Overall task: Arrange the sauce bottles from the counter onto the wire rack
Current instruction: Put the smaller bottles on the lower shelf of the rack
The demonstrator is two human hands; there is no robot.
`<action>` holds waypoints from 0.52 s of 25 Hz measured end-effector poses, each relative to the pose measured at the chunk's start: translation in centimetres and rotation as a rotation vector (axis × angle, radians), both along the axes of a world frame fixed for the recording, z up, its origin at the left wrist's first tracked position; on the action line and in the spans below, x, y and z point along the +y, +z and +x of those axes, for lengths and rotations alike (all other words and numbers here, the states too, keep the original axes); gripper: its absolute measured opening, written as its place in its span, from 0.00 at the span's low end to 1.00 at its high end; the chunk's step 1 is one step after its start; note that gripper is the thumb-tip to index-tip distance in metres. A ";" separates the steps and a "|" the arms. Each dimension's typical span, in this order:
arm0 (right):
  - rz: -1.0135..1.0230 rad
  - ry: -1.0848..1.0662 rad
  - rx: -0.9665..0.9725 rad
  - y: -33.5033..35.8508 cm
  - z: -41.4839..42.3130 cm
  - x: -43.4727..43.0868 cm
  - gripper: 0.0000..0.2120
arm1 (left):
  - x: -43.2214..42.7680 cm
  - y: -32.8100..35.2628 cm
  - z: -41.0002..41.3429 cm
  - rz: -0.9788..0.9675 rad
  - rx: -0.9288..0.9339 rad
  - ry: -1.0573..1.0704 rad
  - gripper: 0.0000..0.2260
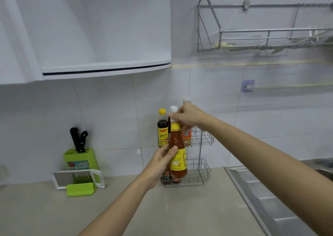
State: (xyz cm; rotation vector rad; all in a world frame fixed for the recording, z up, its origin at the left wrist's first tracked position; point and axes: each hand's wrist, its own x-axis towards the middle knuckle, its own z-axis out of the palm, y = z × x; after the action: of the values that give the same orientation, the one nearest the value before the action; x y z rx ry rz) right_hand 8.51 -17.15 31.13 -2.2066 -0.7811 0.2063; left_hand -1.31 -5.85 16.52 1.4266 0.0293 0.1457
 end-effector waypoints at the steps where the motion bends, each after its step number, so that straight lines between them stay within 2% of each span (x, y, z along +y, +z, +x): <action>1: 0.031 0.053 0.090 0.3 0.2 -0.5 0.22 | 0.3 0.1 0.1 -0.031 0.012 -0.019 0.22; 3: 0.059 0.129 0.198 0.5 0.6 -1.1 0.18 | 1.0 0.4 0.1 -0.088 0.031 -0.066 0.20; 5: 0.080 0.093 0.216 0.2 0.8 -1.0 0.17 | 1.3 0.5 0.1 -0.079 0.035 -0.088 0.20; 8: 0.075 -0.015 0.103 -0.6 0.3 0.0 0.15 | 0.9 0.0 0.2 -0.013 0.024 -0.061 0.24; 10: 0.092 0.017 0.098 -0.9 0.2 0.2 0.15 | 0.9 -0.2 0.1 -0.076 0.034 -0.073 0.24; 13: 0.107 0.142 0.241 -0.4 0.1 -0.1 0.17 | 1.3 0.3 -0.1 -0.231 0.044 -0.110 0.21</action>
State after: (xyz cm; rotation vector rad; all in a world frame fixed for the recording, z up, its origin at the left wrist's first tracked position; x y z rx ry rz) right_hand 8.62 -17.22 30.76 -1.9822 -0.7941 0.4804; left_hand -1.43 -4.53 16.85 1.1971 0.0033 0.0190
